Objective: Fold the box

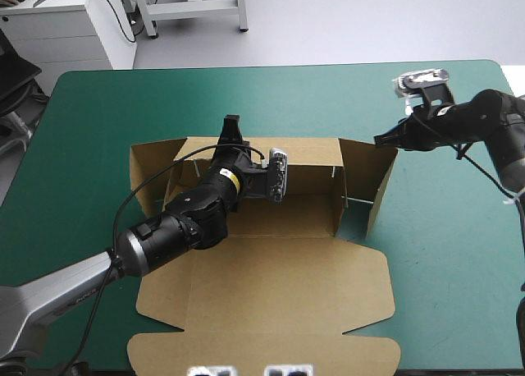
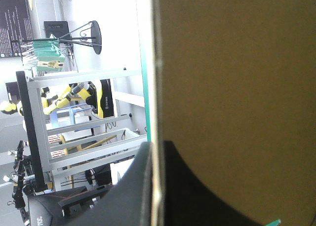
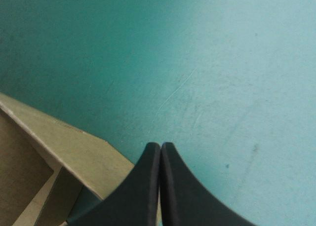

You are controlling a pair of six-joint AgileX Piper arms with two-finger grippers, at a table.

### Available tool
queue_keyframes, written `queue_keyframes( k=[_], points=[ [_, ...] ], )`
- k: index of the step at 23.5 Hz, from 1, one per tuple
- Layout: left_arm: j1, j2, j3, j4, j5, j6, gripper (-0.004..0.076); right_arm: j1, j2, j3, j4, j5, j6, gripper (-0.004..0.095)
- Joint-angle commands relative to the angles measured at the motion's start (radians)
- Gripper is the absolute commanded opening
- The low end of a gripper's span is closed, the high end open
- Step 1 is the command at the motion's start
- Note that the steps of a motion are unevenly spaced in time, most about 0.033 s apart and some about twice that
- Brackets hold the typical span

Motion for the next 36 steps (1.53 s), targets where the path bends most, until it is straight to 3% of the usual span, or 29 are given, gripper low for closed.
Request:
queue_keyframes(
  k=[1,4,10,16,19,23,27,31,33,36],
  points=[
    [-0.002,-0.041,-0.035,0.032,-0.008,-0.004,-0.0008,0.075,-0.029,-0.035,-0.070,-0.011,0.036,-0.0014],
    [-0.002,-0.041,-0.035,0.032,-0.008,-0.004,-0.0008,0.116,-0.031,-0.035,-0.120,0.034,0.055,-0.0014],
    [-0.002,-0.039,-0.035,0.031,-0.009,-0.004,-0.0008,0.121,-0.071,0.024,-0.067,0.086,0.035,-0.0012],
    [-0.002,-0.039,-0.035,-0.008,-0.025,0.020,-0.0008,0.121,-0.202,0.218,0.033,-0.032,-0.062,-0.0012],
    [-0.002,-0.037,-0.035,-0.153,-0.026,0.153,-0.0008,0.121,-0.286,0.368,0.197,-0.120,-0.191,-0.0012],
    [-0.002,-0.022,-0.035,-0.168,-0.026,0.153,-0.0008,0.144,-0.330,0.457,0.311,-0.168,-0.304,0.0006],
    [-0.002,-0.018,-0.035,-0.202,-0.023,0.180,-0.0008,0.289,-0.337,0.473,0.258,-0.293,-0.304,0.0004],
    [-0.002,-0.018,-0.035,-0.267,0.030,0.272,-0.0008,0.370,-0.337,0.473,0.198,-0.322,-0.304,0.0012],
    [-0.002,-0.018,-0.035,-0.273,0.061,0.278,-0.0008,0.370,-0.337,0.464,0.182,-0.274,-0.304,0.0085],
    [-0.002,-0.018,-0.035,-0.275,0.068,0.278,-0.0008,0.370,-0.337,0.440,0.156,-0.185,-0.304,0.0281]
  ],
)
